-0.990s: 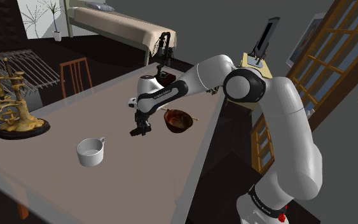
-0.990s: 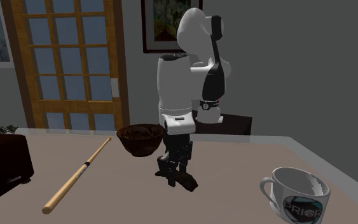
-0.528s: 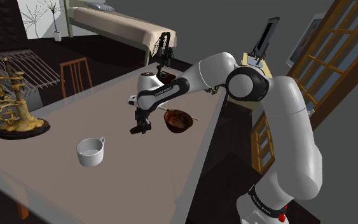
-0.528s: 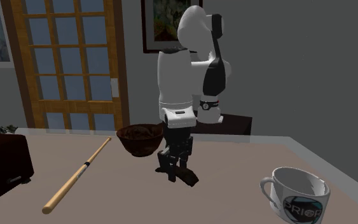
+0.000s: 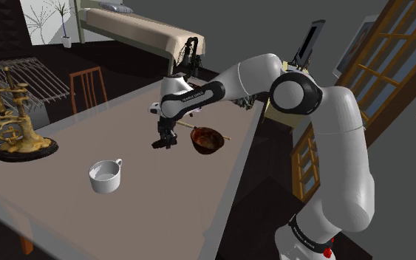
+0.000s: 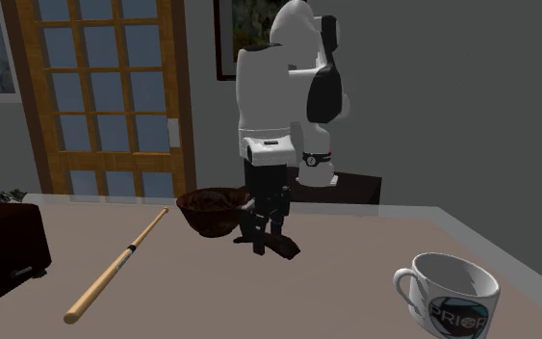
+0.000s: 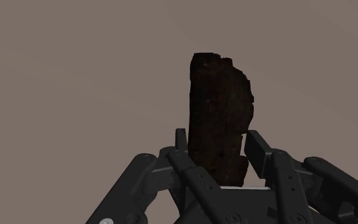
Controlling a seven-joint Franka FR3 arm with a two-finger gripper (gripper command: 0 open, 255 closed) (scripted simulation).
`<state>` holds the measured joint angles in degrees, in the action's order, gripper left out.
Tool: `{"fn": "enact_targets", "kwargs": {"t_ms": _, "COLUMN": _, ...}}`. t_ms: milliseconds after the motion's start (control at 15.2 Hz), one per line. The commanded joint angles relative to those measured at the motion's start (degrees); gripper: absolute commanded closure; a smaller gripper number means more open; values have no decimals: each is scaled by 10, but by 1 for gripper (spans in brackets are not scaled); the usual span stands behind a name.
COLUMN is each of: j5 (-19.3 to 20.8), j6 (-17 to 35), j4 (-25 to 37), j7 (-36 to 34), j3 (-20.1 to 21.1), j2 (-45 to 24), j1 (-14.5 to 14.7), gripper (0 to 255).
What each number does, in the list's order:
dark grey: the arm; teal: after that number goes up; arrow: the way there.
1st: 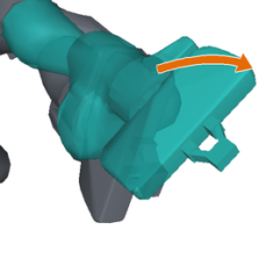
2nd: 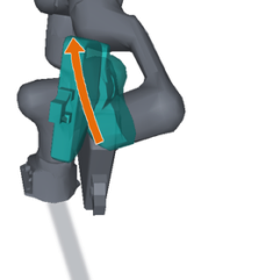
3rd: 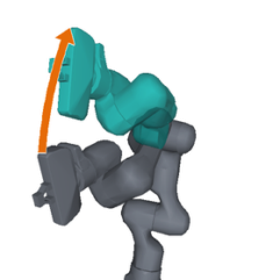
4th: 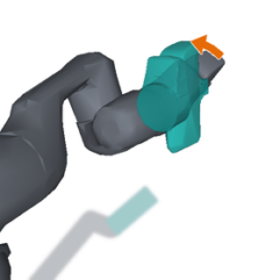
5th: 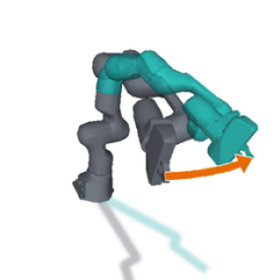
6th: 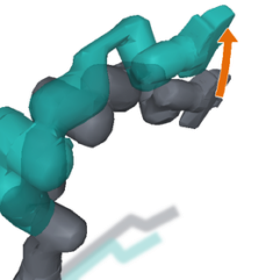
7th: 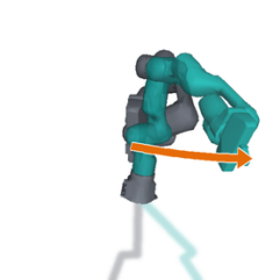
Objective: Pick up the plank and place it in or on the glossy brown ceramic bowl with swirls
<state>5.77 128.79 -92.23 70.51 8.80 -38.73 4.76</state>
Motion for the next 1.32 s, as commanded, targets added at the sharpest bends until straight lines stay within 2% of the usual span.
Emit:
{"fn": "enact_targets", "kwargs": {"t_ms": 0, "j5": -1, "j6": -11, "j4": 0, "j7": -1, "j3": 1, "j2": 11, "j1": 0, "gripper": 255}}
{"fn": "enact_targets", "kwargs": {"t_ms": 1254, "j5": -14, "j6": -116, "j4": 33, "j7": 5, "j3": 10, "j2": 83, "j1": -5, "gripper": 255}}
